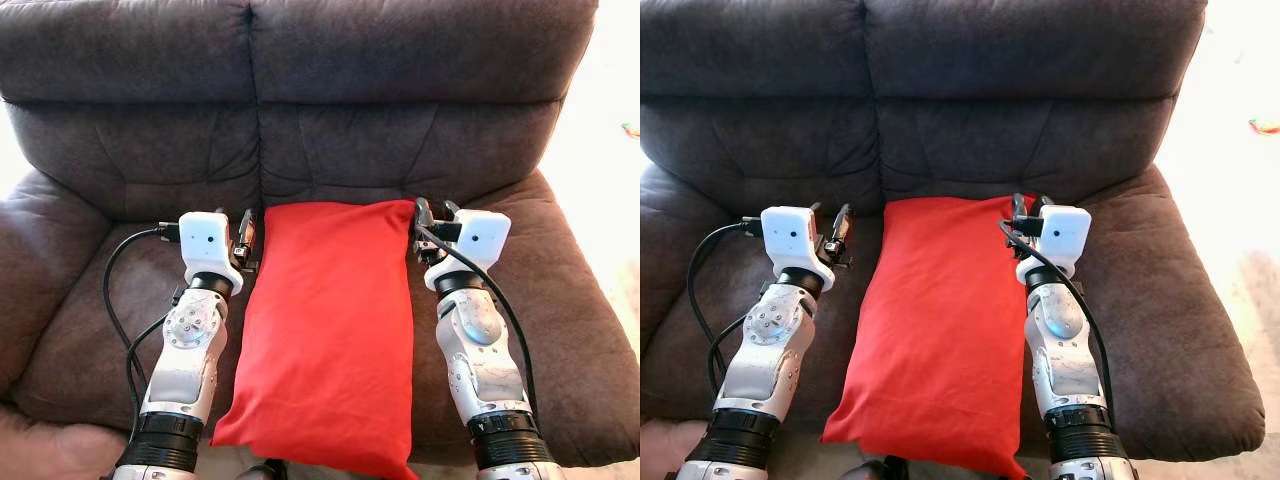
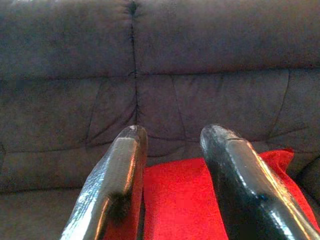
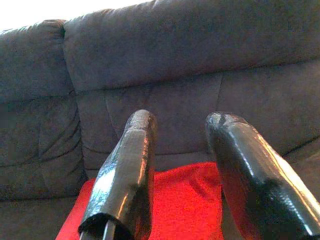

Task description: Move the pillow to the sofa from floor

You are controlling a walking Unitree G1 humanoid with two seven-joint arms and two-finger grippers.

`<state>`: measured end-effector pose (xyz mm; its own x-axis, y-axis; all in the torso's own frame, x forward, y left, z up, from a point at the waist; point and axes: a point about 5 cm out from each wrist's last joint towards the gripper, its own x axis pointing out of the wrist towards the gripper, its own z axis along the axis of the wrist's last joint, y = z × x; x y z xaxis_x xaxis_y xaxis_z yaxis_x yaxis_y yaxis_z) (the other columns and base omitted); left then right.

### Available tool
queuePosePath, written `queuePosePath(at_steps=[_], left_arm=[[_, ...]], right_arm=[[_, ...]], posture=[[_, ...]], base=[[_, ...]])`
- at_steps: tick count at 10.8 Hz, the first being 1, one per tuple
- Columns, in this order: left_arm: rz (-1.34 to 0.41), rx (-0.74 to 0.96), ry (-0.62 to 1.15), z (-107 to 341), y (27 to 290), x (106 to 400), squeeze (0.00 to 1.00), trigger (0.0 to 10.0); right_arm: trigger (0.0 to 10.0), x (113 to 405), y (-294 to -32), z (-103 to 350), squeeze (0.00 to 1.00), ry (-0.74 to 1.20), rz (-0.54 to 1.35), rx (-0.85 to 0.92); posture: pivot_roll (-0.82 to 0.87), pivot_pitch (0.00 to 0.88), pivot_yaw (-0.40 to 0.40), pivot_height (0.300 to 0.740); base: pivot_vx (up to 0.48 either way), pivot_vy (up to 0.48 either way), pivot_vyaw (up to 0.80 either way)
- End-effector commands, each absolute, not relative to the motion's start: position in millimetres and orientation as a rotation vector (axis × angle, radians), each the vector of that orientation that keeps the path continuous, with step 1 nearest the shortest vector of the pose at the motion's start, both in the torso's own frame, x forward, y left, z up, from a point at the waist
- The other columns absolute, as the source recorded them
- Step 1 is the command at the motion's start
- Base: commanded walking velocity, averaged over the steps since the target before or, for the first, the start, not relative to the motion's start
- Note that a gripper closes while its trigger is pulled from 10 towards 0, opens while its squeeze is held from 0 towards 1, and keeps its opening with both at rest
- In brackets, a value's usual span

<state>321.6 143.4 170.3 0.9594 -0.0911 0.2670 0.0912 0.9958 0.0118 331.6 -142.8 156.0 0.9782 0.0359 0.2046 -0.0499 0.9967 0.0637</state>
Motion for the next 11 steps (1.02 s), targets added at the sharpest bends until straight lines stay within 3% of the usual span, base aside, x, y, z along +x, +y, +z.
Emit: queuePosePath(at_steps=[1,4,11], left_arm=[[-0.082,0.012,-0.273,170.4,145.3,321.3,0.00,10.0],[-0.078,0.012,-0.274,170.5,145.6,321.4,0.00,10.0],[-0.073,0.016,-0.271,170.8,146.2,322.0,0.00,10.0]], right_arm=[[10.0,330.5,-140.8,156.3,0.00,-0.211,0.051,0.079],[10.0,330.4,-140.5,156.6,0.00,-0.214,0.055,0.078],[10.0,330.5,-142.0,157.0,0.00,-0.213,0.047,0.077]], posture=[[0.06,0.136,0.041,0.730],[0.06,0.138,0.039,0.690],[0.06,0.143,0.038,0.690]], base=[[0.000,0.000,0.00],[0.000,0.000,0.00],[0.000,0.000,0.00]])
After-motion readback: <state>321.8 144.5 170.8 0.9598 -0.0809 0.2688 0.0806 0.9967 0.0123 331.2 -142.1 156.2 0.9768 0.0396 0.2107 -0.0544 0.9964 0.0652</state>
